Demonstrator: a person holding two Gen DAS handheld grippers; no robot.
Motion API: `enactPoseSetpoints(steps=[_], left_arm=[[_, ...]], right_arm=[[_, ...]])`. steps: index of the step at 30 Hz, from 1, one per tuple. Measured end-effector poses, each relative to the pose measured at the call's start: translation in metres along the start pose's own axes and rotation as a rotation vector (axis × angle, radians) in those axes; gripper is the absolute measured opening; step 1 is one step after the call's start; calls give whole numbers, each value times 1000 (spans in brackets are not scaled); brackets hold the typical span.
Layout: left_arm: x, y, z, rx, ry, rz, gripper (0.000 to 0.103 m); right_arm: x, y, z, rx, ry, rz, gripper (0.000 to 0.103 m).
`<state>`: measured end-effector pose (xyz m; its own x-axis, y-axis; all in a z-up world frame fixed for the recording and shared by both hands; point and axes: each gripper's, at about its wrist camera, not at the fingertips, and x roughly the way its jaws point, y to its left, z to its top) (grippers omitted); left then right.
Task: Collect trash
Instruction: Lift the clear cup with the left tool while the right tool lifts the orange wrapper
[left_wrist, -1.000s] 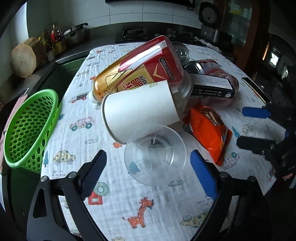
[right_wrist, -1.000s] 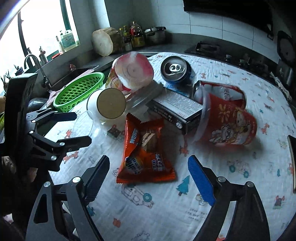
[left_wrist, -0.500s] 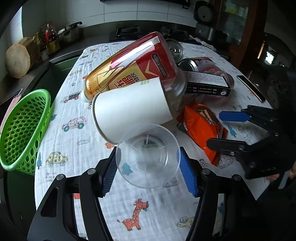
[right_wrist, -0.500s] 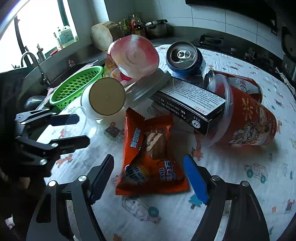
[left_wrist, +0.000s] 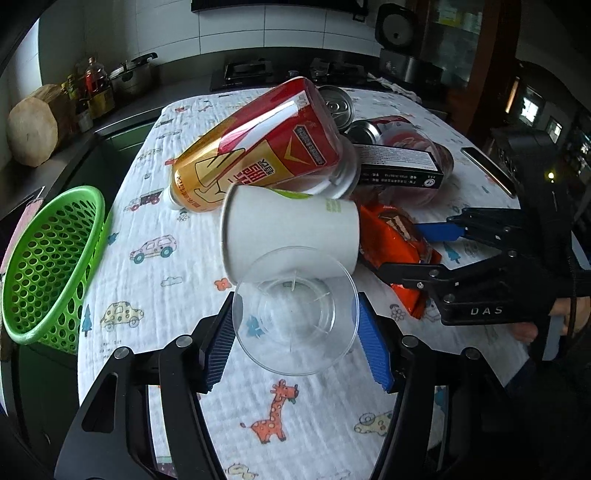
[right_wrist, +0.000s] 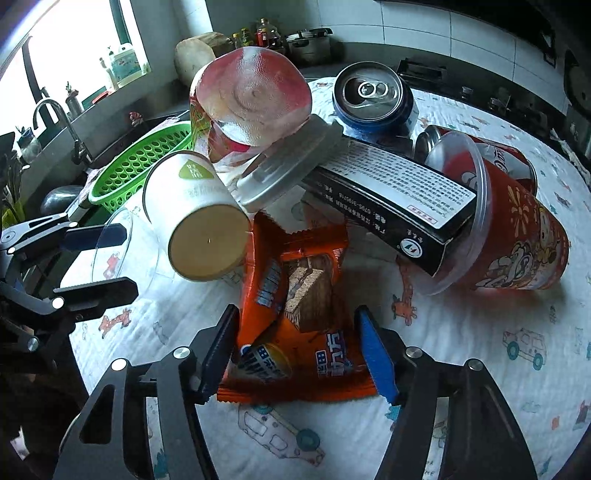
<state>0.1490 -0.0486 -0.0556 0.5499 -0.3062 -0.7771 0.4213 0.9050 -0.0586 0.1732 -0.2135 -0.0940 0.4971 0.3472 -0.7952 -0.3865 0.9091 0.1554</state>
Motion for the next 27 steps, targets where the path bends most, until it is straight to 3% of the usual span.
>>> enactPoseSetpoints(steps=[27], left_arm=[[-27,9,-19,11,-21,23,61]], right_arm=[[-53,8,-18,-18,-60,-6,56]])
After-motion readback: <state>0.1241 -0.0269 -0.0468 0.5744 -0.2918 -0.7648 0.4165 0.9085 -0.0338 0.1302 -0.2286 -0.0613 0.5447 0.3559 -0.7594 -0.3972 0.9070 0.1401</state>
